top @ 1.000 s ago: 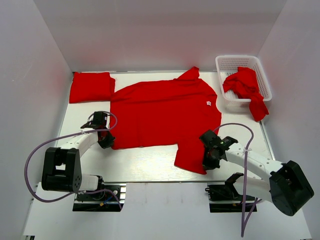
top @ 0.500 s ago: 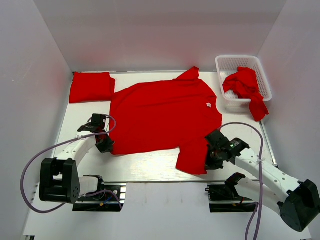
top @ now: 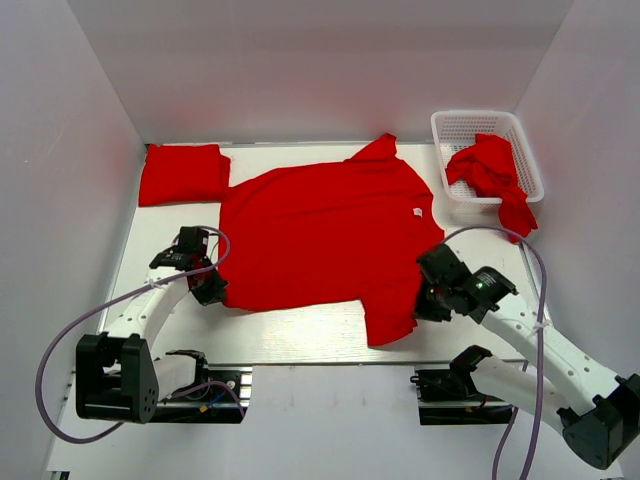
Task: Fold and stack the t-shirts
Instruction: Grap the side of the flattened tshirt closest away from the robot with both arms
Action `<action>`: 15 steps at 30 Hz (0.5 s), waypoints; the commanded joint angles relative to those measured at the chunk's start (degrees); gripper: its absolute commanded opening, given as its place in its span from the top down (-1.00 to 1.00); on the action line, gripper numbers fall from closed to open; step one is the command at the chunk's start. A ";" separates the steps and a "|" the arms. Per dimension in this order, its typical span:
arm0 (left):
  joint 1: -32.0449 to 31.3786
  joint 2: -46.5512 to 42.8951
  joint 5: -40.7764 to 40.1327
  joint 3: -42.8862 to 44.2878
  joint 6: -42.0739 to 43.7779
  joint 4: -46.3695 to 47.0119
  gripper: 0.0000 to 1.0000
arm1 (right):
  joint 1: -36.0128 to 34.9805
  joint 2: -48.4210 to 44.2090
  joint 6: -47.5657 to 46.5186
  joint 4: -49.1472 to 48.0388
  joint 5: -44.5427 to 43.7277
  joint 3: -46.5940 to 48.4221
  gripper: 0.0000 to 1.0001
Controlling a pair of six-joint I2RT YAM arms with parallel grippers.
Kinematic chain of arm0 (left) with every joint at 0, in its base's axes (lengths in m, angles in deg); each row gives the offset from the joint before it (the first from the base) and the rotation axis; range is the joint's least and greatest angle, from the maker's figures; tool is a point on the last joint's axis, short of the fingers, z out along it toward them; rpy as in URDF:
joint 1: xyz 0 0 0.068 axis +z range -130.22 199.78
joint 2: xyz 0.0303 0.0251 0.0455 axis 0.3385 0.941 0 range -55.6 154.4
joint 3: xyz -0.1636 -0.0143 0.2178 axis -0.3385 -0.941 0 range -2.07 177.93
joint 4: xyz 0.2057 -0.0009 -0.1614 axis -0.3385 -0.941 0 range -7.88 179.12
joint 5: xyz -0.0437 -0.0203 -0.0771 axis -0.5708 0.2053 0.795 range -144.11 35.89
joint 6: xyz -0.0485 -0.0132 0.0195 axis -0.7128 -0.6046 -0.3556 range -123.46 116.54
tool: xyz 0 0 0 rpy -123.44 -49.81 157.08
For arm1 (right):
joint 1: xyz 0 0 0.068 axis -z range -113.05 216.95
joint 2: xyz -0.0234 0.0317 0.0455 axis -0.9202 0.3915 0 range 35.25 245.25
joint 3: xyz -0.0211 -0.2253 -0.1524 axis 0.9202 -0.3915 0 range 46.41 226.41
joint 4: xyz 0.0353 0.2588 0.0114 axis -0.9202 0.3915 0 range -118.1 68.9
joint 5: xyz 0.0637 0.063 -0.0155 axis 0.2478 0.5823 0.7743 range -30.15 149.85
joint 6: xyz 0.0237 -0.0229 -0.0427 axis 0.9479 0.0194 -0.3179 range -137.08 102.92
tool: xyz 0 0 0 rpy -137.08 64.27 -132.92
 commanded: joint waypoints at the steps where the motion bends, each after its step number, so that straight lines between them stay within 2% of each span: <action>1: -0.26 -0.12 2.51 2.08 0.53 3.43 1.00 | 0.27 2.28 0.09 -7.10 -7.75 4.47 1.00; 7: 0.53 6.53 3.03 7.86 -1.23 3.44 1.00 | 0.80 7.64 -0.25 -17.48 -18.12 7.90 1.00; 15: 0.53 15.34 0.76 14.90 -2.99 1.51 1.00 | 3.43 16.09 -3.86 -22.07 -24.99 14.31 1.00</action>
